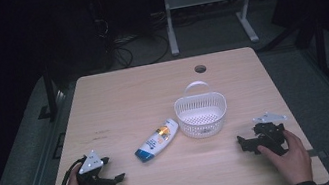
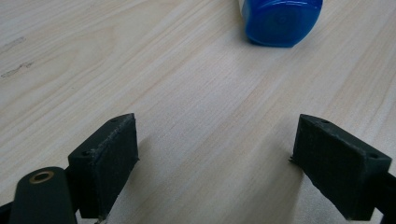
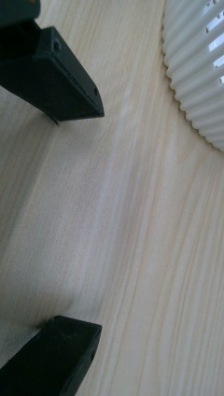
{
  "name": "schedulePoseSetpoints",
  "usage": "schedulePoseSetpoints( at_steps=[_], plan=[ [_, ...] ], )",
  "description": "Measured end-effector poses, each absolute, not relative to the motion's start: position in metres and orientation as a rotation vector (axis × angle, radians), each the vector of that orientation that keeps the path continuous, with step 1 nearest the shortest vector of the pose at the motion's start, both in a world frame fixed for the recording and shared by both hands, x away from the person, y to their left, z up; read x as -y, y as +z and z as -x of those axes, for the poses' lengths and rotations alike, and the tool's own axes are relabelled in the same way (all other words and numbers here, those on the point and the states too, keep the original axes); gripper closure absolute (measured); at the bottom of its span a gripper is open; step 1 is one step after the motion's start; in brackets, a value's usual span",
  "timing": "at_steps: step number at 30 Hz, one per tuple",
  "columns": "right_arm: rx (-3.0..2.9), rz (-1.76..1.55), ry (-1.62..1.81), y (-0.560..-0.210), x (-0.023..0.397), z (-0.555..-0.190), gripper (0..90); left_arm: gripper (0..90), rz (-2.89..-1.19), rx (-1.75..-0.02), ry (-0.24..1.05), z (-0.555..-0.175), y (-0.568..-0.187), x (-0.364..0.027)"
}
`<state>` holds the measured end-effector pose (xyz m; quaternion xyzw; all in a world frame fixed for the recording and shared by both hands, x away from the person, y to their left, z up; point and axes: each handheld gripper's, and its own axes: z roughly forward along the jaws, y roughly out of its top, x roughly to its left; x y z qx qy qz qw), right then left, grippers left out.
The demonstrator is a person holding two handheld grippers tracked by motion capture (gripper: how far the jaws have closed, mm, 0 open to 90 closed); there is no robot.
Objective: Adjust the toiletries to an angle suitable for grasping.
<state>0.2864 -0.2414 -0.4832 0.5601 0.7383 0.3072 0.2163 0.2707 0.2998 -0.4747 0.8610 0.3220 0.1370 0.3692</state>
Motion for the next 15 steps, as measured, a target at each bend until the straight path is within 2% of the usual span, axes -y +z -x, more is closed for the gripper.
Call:
schedulePoseSetpoints(
  at_steps=[7, 11, 15],
  plan=[
    [-2.046, -1.551, 0.852, -0.4832, 0.2415, -0.2864, 0.0, 14.0, -2.215, -0.828, 0.356, -0.2713, -0.474, -0.2998],
    [-2.044, -1.553, 0.85, -0.4832, 0.2415, -0.2861, 0.0, 18.8, -2.216, -0.843, 0.361, -0.2715, -0.4722, -0.2993],
    [-2.044, -1.554, 0.85, -0.4832, 0.2415, -0.2861, 0.0, 23.0, -2.224, -0.839, 0.31, -0.2732, -0.4672, -0.2964]
  ],
)
